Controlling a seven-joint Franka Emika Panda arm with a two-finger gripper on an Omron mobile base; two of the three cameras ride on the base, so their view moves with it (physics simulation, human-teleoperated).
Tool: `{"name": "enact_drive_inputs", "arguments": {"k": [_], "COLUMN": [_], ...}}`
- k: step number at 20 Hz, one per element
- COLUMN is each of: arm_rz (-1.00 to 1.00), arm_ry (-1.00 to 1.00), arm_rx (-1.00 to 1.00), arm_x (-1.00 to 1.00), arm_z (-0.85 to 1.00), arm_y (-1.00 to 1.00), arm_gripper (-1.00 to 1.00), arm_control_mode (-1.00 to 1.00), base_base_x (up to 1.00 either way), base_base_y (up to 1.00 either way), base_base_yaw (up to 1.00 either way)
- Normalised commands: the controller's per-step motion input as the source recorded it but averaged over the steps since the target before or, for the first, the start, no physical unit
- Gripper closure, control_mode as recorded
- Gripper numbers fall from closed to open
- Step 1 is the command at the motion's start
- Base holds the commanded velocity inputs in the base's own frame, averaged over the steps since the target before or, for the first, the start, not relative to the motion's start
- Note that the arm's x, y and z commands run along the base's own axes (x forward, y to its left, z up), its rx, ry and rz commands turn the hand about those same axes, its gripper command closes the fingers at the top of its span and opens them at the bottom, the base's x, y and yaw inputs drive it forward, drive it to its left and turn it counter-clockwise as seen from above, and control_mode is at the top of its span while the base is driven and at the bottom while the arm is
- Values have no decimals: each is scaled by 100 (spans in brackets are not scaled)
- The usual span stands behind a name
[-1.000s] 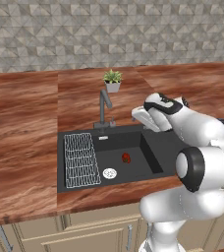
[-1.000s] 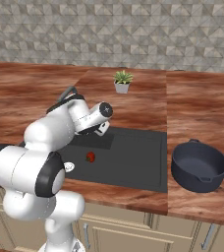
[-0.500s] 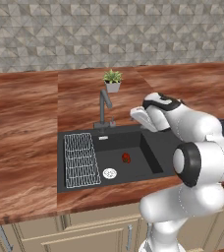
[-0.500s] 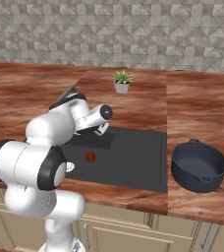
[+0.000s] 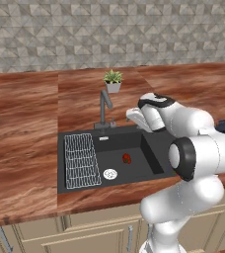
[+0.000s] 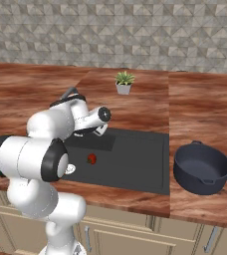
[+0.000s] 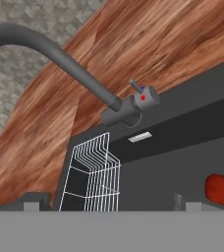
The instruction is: Dump the bell pepper from the pot into the sink. Then turn on the water and wash the bell pepper. Then turn off the water and put the bell pepper back in the pot.
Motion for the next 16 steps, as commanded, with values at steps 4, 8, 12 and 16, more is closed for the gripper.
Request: {"name": "enact_drive_inputs", "arguments": {"k": [4,8,12,16], "arm_rz": [0,0,0,1], "arm_ry": [0,0,-1,0], "arm_rx": [0,0,0,0], "arm_x": [23,18,8,6], "arm_z": [-15,-16,-13,-4], "arm_y": [0,0,0,2], "arm_gripper": [-100,-100,-100,-100], "arm_control_mode": [-100,-100,-100,-100], "base_base_x": [0,0,0,0], "base_base_y": [0,0,0,0], "base_base_yaw": [0,0,0,0]}}
